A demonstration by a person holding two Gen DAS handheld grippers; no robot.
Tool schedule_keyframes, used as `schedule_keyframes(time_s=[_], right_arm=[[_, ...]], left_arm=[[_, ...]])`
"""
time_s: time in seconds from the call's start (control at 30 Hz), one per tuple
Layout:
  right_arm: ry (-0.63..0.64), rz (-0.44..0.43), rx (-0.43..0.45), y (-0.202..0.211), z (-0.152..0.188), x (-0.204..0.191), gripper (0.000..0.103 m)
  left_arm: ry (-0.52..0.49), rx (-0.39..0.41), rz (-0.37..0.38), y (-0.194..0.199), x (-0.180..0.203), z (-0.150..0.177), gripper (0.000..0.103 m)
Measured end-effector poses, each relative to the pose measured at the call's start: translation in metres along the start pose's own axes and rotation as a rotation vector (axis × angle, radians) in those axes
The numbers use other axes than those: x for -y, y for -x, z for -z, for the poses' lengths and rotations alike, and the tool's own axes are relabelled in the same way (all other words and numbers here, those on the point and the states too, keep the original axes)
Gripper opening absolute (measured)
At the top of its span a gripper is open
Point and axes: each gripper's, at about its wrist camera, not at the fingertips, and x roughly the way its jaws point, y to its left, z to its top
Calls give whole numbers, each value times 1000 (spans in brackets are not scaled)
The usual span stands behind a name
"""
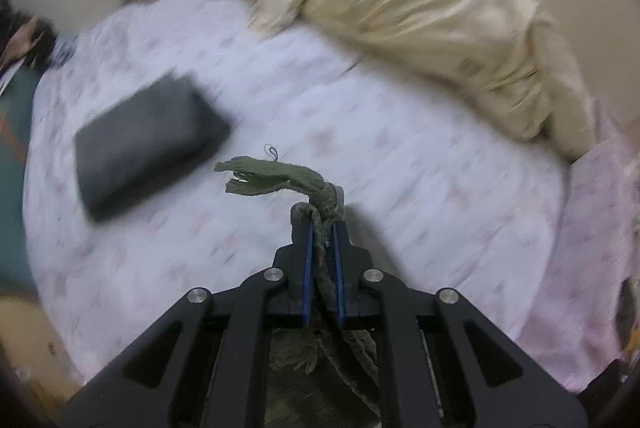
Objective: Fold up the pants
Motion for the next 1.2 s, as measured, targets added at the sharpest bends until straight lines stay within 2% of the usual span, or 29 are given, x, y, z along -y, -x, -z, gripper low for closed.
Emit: schedule_keyframes(time_s=[0.1, 0.2, 0.33, 0.43, 0.63, 0.73, 0.8, 0.83, 0.87, 0.9, 0.93, 1.0, 1.07, 1.13, 1.2], right_arm=[[99, 46, -90, -28, 33, -33, 6], [228, 81, -157, -53, 67, -64, 6], [385, 136, -250, -87, 118, -95, 6], [431, 164, -273, -101, 138, -103, 6], [456, 174, -282, -106, 149, -98, 7], [420, 142, -282, -105, 147, -94, 12], [374, 122, -310, -109, 143, -91, 19], [353, 100, -340, -110, 143, -91, 24], [349, 74, -367, -109, 143, -92, 37], [348, 30, -404, -106, 143, -94, 49], [342, -41, -431, -98, 144, -95, 53], [287, -116, -474, -86, 144, -88, 57], [206, -156, -515, -73, 141, -74, 57], [142, -161, -464, -59, 130, -61, 57], [84, -105, -394, -53, 111, -44, 52]], left_arm=[[54, -57, -37, -20, -45, 44, 7], [140, -100, -43, -42, -87, 89, 7], [172, -117, -20, -70, -116, 129, 7], [215, -131, -24, -84, -126, 143, 7], [270, -125, 2, -87, -137, 155, 8], [296, -99, -7, -87, -142, 157, 16], [315, -110, -57, -89, -146, 159, 31], [319, -134, -134, -89, -149, 161, 55], [332, -153, -200, -88, -152, 164, 79], [350, -167, -261, -86, -155, 167, 85], [370, -171, -320, -79, -159, 170, 85], [372, -171, -343, -69, -161, 172, 85], [352, -166, -306, -54, -157, 176, 84], [330, -139, -270, -36, -142, 182, 83], [305, -97, -166, -22, -122, 189, 83]])
